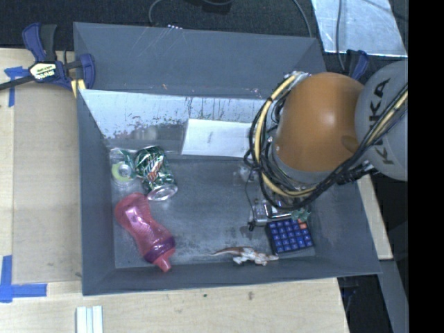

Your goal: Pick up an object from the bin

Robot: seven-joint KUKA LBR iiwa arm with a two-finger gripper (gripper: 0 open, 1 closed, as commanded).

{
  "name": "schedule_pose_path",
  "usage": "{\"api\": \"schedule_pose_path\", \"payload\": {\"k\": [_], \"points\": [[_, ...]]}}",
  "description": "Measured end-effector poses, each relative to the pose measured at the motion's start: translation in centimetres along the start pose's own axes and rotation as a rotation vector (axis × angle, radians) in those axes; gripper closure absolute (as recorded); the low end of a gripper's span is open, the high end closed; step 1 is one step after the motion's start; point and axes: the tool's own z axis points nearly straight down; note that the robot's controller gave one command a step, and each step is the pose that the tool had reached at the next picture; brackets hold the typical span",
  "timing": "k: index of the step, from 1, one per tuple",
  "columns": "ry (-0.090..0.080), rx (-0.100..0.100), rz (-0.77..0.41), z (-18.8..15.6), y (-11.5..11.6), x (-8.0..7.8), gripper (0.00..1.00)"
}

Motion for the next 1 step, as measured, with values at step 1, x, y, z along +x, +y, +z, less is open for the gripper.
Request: {"api": "schedule_pose_path", "payload": {"k": [1], "points": [[-0.009,0.0,0.001,-0.4,-0.02,-0.17,0.0]]}}
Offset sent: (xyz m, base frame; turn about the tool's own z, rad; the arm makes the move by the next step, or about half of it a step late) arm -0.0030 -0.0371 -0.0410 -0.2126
